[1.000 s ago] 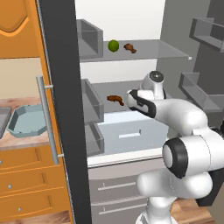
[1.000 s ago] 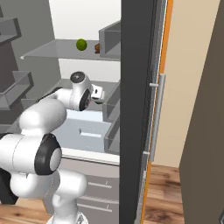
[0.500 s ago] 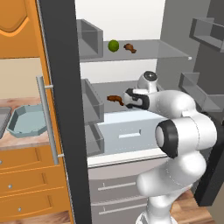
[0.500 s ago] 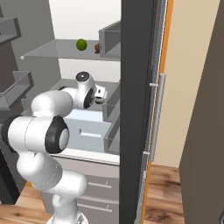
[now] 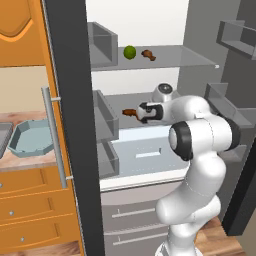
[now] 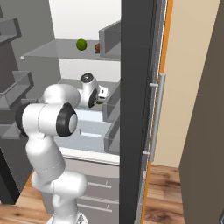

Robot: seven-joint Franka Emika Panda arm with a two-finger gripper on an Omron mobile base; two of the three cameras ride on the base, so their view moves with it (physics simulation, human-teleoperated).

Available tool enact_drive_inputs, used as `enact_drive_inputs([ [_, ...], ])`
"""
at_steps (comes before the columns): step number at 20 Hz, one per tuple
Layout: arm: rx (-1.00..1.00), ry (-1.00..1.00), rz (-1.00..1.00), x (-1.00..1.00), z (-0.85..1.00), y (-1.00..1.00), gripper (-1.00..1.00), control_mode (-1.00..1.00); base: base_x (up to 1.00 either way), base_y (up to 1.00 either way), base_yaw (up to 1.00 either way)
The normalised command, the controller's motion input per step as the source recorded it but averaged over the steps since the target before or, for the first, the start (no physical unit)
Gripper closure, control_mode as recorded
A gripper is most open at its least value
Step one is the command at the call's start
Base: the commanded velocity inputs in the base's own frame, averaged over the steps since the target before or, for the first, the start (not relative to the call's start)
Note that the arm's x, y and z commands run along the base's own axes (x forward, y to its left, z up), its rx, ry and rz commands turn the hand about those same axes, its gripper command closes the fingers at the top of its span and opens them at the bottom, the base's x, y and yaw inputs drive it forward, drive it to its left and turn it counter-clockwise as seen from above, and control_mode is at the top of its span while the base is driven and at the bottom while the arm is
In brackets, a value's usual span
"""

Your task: Place one lime and one chicken drumstick in each tupperware on the nearby counter, to pack two identical lunches.

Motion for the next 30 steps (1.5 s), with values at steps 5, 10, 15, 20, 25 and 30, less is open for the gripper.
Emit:
enact_drive_inputs([
  [5, -0.06, 0.00, 0.00, 0.38, -0.26, 0.00, -1.00, -1.00, 0.00, 0.00, 0.00],
  [10, -0.02, 0.00, 0.00, 0.42, -0.23, 0.00, 1.00, -1.00, 0.00, 0.00, 0.00],
  [15, 0.00, 0.00, 0.00, -0.01, 0.00, 0.00, 1.00, -1.00, 0.00, 0.00, 0.00],
  [20, -0.01, -0.07, 0.00, -0.60, 0.00, 0.15, 1.00, -1.00, 0.00, 0.00, 0.00],
  [25, 0.00, -0.20, -0.09, -1.00, 0.07, 0.39, 1.00, -1.00, 0.00, 0.00, 0.00],
  [30, 0.07, -0.19, -0.24, -1.00, 0.91, 0.36, 1.00, -1.00, 0.00, 0.00, 0.00],
])
